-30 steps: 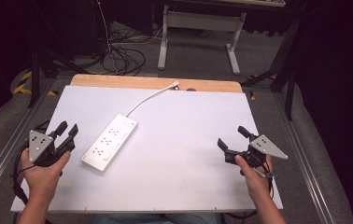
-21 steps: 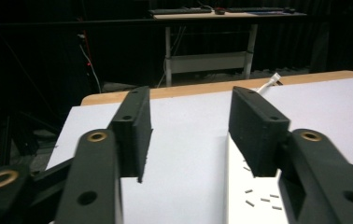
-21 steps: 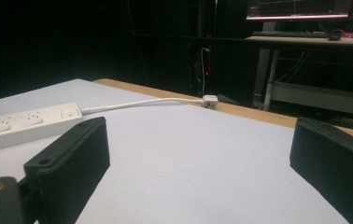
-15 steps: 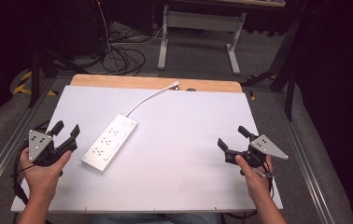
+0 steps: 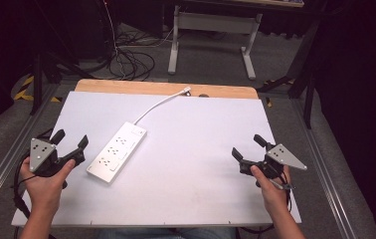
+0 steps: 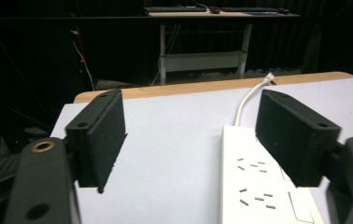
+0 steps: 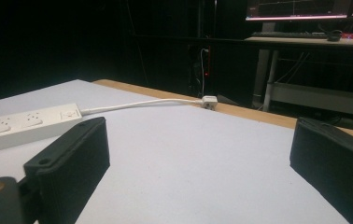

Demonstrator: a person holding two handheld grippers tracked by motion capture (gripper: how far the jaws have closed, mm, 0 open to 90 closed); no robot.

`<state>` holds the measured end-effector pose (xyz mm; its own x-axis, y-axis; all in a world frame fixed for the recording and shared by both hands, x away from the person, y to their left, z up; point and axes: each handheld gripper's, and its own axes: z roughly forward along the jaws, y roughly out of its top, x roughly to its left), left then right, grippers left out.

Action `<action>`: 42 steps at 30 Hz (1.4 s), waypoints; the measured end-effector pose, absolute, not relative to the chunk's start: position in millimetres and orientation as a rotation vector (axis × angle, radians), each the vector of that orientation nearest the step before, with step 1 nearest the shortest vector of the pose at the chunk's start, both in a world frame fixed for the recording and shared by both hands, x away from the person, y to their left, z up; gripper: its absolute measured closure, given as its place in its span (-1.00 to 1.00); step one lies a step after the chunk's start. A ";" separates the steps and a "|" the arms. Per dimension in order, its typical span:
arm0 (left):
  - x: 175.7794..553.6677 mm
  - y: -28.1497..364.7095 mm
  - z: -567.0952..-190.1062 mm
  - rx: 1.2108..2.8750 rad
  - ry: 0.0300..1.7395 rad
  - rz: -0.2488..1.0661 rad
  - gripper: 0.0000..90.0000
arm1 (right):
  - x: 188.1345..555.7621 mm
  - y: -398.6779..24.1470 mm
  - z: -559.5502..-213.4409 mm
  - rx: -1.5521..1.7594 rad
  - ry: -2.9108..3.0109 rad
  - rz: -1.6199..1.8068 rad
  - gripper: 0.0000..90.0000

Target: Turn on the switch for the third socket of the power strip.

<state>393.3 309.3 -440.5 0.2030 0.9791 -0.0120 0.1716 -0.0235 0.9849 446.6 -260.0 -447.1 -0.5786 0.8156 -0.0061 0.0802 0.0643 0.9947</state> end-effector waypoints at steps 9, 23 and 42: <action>393.4 309.0 -441.3 1.439 1.172 0.971 -0.69 | 446.5 -260.1 -447.0 0.898 1.743 1.569 -0.89; 393.4 308.8 -442.3 1.440 1.162 0.976 -0.83 | 446.6 -260.4 -447.0 0.896 1.736 1.565 -0.93; 394.3 307.9 -443.6 1.452 1.153 0.974 -0.90 | 446.3 -261.7 -446.8 0.899 1.729 1.568 -0.96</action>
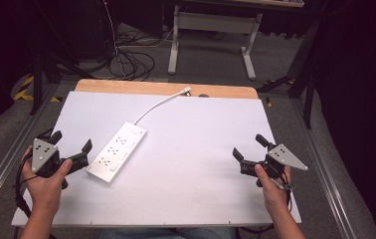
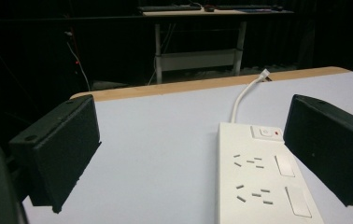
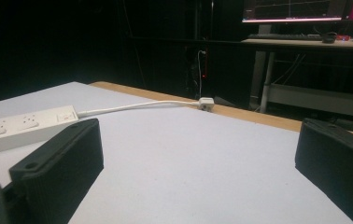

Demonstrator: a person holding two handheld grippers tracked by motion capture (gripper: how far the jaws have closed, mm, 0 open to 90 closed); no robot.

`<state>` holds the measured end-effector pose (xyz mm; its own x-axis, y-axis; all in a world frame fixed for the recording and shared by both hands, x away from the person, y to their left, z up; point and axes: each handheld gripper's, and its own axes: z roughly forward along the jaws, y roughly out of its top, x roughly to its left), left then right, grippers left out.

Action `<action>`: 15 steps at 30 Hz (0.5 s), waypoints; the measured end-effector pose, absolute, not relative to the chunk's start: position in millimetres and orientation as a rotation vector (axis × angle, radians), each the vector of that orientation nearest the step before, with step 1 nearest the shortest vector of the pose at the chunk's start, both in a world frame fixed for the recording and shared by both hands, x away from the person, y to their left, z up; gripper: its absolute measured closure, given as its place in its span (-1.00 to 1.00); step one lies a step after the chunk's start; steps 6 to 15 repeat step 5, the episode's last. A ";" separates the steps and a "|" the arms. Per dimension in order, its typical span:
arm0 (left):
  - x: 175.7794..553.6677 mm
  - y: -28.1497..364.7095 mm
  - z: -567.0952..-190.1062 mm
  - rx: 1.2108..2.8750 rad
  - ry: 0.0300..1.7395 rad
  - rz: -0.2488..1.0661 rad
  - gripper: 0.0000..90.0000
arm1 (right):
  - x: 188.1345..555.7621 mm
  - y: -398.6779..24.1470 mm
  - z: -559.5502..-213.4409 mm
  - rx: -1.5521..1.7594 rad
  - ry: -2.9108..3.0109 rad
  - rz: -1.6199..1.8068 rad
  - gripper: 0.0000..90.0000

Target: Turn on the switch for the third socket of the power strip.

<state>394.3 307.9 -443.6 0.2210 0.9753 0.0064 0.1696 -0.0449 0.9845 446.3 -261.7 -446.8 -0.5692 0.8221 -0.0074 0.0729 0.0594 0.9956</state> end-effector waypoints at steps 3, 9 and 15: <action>394.3 308.0 -443.8 1.453 1.151 0.974 -0.90 | 446.3 -261.1 -446.9 0.899 1.732 1.567 -0.97; 394.3 308.3 -444.1 1.450 1.153 0.973 -0.89 | 446.8 -260.2 -447.5 0.904 1.741 1.567 -0.96; 394.3 308.3 -444.1 1.450 1.153 0.973 -0.89 | 446.8 -260.2 -447.5 0.904 1.741 1.567 -0.96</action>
